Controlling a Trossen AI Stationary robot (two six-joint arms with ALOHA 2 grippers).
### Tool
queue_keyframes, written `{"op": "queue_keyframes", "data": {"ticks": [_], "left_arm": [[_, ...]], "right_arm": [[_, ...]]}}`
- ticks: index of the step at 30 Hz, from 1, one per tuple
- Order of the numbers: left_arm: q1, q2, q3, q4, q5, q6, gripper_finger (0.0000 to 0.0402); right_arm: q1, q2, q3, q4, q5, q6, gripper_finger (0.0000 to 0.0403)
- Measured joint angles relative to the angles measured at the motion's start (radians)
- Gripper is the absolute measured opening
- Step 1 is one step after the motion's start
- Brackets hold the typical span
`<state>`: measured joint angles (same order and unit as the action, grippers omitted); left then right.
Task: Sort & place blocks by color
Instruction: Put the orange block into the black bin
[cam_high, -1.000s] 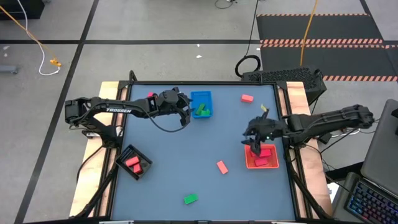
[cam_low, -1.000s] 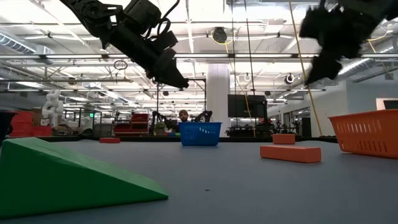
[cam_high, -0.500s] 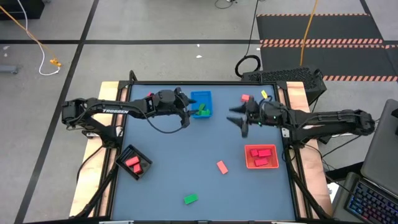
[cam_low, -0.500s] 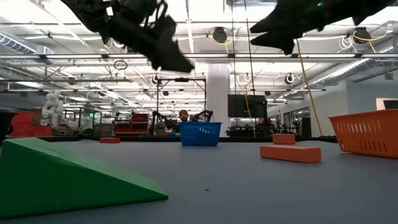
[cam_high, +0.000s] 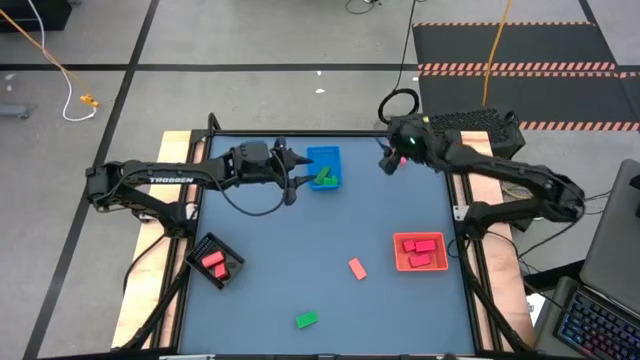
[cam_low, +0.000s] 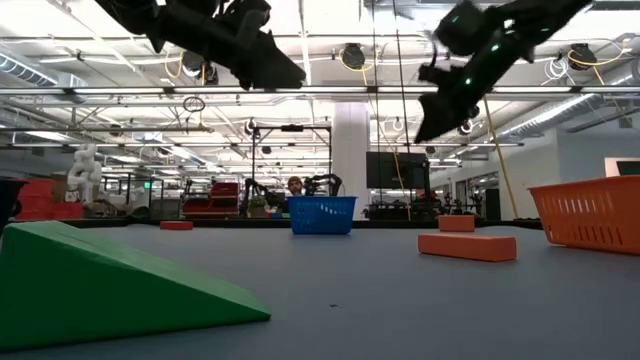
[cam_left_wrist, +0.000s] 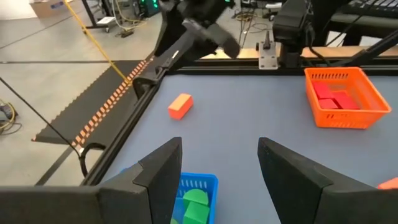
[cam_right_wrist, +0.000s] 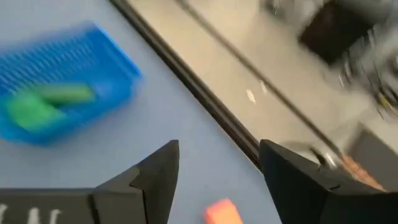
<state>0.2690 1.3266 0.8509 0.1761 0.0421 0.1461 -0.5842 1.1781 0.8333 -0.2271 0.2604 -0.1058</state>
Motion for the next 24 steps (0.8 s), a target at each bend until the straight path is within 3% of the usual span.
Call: {"op": "queue_keyframes", "data": {"ticks": [6, 11, 20, 24], "left_arm": [[0.030, 0.000, 0.000, -0.002, 0.012, 0.007, 0.0214], [0.057, 0.000, 0.000, -0.007, 0.014, 0.008, 0.0214], [0.073, 0.000, 0.000, -0.057, 0.014, 0.014, 0.0214], [0.073, 0.000, 0.000, -0.066, 0.014, 0.014, 0.0214]], "right_arm": [[-0.135, 0.198, 0.214, -0.314, -0.052, -0.084, 0.0226], [-0.194, 0.335, 0.302, -0.457, -0.081, -0.160, 0.0233], [-0.216, 0.440, 0.258, -0.494, -0.085, -0.276, 0.0234], [-0.216, 0.457, 0.241, -0.436, -0.158, -0.293, 0.0234]]}}
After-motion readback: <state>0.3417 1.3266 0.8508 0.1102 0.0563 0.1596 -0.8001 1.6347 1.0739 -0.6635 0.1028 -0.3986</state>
